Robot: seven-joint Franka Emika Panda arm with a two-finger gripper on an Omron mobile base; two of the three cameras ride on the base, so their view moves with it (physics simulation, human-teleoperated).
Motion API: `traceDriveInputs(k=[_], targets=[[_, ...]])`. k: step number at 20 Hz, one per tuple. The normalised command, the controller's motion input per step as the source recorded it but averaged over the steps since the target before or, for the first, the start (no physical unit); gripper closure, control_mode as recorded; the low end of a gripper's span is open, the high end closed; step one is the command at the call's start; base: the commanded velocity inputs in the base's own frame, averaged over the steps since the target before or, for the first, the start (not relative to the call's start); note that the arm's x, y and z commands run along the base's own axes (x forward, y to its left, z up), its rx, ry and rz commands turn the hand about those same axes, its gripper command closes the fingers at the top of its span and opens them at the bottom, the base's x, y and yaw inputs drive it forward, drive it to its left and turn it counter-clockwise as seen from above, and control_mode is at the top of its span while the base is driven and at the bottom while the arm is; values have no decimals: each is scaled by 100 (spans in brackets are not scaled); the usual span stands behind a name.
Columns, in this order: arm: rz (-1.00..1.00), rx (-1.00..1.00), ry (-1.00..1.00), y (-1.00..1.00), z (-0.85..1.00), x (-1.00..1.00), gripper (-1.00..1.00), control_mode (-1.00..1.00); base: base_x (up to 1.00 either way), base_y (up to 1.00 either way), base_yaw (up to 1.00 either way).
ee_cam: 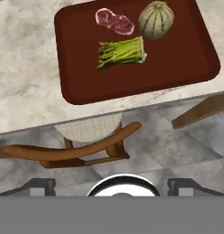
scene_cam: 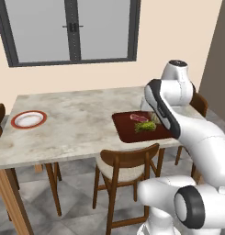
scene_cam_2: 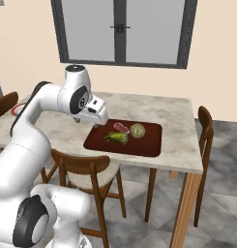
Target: Create a steak meal by picking up the steak and asparagus from the tray and placing them on the plate. Leave the squash on the tray.
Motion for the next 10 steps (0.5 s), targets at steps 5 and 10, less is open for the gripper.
traceDriveInputs(k=[5, 10], targets=[[-48, 0, 0, -6, -40, 21, -100, -100, 0, 0, 0], [-60, 0, 0, 0, -41, 39, -100, -100, 0, 0, 0]])
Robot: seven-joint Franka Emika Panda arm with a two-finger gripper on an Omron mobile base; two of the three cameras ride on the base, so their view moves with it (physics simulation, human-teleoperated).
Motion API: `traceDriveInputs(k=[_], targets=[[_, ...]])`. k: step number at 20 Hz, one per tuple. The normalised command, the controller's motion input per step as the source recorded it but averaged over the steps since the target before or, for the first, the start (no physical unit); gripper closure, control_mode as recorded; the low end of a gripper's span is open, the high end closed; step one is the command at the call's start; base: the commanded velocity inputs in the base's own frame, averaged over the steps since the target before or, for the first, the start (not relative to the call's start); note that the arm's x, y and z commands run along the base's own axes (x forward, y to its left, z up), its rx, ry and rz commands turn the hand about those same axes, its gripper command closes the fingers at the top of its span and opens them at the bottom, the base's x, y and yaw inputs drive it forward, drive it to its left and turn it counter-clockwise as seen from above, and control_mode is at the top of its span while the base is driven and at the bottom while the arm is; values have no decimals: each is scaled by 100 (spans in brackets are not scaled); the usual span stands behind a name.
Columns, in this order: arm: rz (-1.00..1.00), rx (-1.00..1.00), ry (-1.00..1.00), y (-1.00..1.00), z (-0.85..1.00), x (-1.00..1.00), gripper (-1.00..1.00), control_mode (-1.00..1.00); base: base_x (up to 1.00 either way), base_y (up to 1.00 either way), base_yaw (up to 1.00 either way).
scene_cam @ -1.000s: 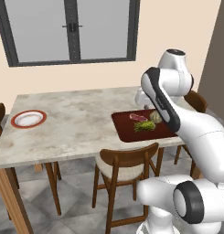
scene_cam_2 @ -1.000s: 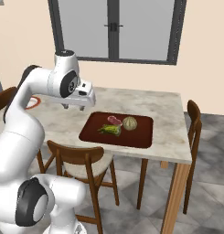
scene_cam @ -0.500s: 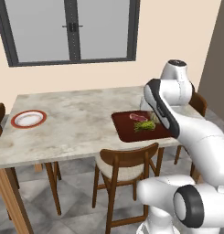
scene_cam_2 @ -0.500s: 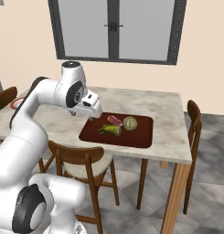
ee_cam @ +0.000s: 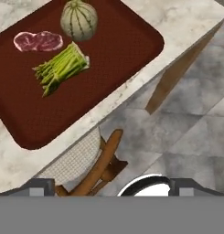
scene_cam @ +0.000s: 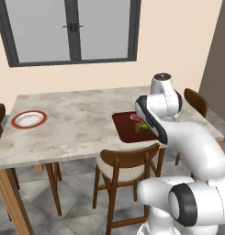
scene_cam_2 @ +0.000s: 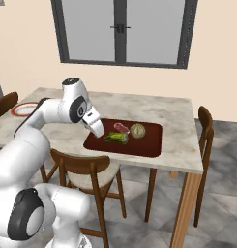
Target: Create a steak meal by picking up the steak and asparagus from the tray and placing them on the plate. Leave the squash on the tray.
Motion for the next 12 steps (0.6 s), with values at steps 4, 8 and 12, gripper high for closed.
traceDriveInputs(k=[4, 8, 12], targets=[[-53, 2, 0, 0, -31, 58, -100, -100, 0, 0, 0], [-36, 9, 2, -19, -28, 80, -100, -100, 0, 0, 0], [-18, 10, 9, -30, -9, 75, -100, -100, 0, 0, 0]])
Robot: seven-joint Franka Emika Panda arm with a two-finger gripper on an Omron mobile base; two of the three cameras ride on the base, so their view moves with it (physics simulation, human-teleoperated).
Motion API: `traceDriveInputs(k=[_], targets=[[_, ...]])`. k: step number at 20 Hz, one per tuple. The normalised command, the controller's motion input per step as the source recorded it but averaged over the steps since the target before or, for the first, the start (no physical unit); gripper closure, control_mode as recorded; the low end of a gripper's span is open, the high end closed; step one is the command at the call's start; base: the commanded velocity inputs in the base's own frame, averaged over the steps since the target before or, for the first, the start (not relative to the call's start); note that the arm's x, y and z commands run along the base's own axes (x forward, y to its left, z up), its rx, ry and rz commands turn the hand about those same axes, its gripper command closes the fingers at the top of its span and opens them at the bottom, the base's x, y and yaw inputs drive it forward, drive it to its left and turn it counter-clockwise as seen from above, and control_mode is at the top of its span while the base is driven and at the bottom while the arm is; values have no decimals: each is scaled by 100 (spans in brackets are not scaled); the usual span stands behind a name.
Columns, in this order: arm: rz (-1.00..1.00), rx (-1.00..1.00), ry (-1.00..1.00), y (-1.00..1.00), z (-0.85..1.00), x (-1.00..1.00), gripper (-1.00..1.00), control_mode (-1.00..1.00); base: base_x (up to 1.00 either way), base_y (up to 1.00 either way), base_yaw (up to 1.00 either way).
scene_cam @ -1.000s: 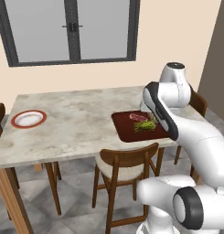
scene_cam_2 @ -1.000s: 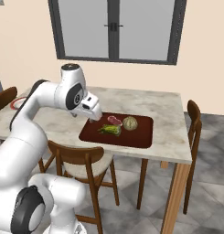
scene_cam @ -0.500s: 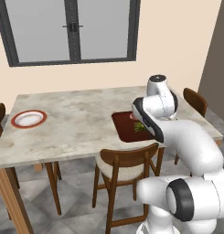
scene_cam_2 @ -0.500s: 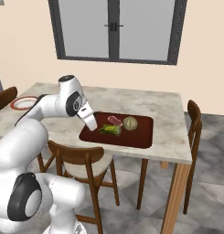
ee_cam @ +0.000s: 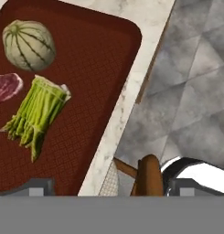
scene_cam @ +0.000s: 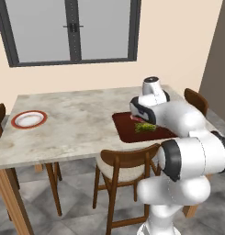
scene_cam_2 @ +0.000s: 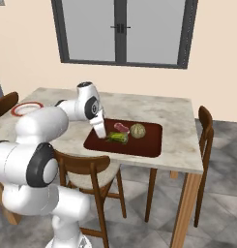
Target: Create a steak meal by picking up the steak and asparagus from the tray and placing them on the plate. Leave the squash on the tray.
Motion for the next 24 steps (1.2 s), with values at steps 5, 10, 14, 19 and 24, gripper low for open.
traceDriveInputs(k=[5, 10, 14, 19, 24], targets=[[-2, 0, 18, -20, 0, 74, -100, -100, 0, 0, 0], [0, 0, 14, -3, 0, 58, -100, -100, 0, 0, 0], [0, 0, 6, -2, -24, 23, -100, -100, 0, 0, 0], [0, 1, 0, -1, -47, 24, -100, -100, 0, 0, 0], [0, 5, 0, -1, -50, 47, -100, -100, 0, 0, 0]])
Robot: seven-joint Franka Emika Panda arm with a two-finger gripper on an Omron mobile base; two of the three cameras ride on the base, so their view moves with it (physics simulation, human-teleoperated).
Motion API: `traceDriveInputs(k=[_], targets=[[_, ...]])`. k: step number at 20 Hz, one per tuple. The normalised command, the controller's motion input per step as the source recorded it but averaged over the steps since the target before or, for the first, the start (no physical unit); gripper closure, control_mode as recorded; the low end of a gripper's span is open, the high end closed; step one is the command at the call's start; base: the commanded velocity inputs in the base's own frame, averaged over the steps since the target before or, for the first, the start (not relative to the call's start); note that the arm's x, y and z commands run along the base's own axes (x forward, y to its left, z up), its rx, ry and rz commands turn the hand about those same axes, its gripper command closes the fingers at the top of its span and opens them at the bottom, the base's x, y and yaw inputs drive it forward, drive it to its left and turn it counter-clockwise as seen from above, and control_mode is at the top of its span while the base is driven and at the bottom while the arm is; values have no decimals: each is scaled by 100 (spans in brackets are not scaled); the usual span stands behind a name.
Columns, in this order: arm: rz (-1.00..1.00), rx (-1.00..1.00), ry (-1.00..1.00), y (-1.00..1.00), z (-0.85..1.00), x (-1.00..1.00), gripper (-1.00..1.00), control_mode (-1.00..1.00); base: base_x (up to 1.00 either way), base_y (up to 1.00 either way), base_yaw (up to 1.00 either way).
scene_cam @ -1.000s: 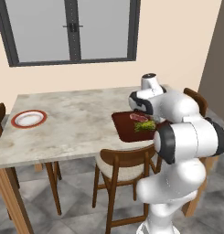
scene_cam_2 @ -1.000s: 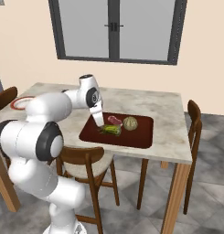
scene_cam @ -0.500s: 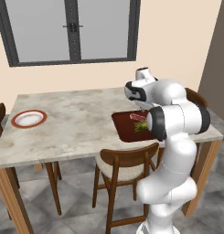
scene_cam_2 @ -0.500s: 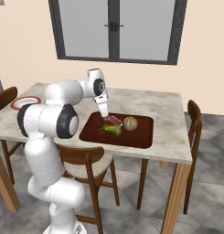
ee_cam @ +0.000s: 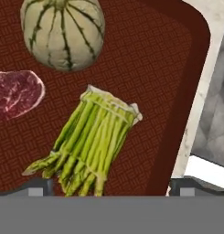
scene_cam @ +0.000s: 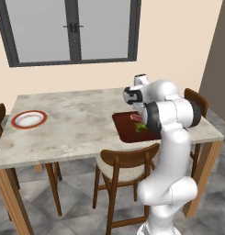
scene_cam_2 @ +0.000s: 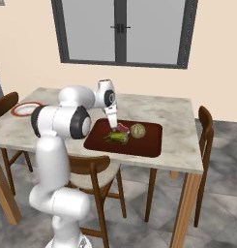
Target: Create a steak meal by picking up the steak and asparagus from the tray and placing them on the plate. Leave the squash on the tray.
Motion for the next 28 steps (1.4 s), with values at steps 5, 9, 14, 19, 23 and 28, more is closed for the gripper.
traceDriveInputs(k=[5, 9, 14, 19, 23, 28], targets=[[0, 5, 0, 0, -40, 46, -100, -100, 0, 0, 0], [0, 4, 0, 0, -31, 48, -100, -100, 0, 0, 0], [0, 1, 0, 0, -38, 33, -100, -100, 0, 0, 0], [0, 0, 0, 0, -38, 7, -100, -100, 0, 0, 0], [0, 0, 0, 10, -11, -1, -100, -100, 0, 0, 0], [0, -2, 0, 23, 0, -28, -100, -100, 0, 0, 0]])
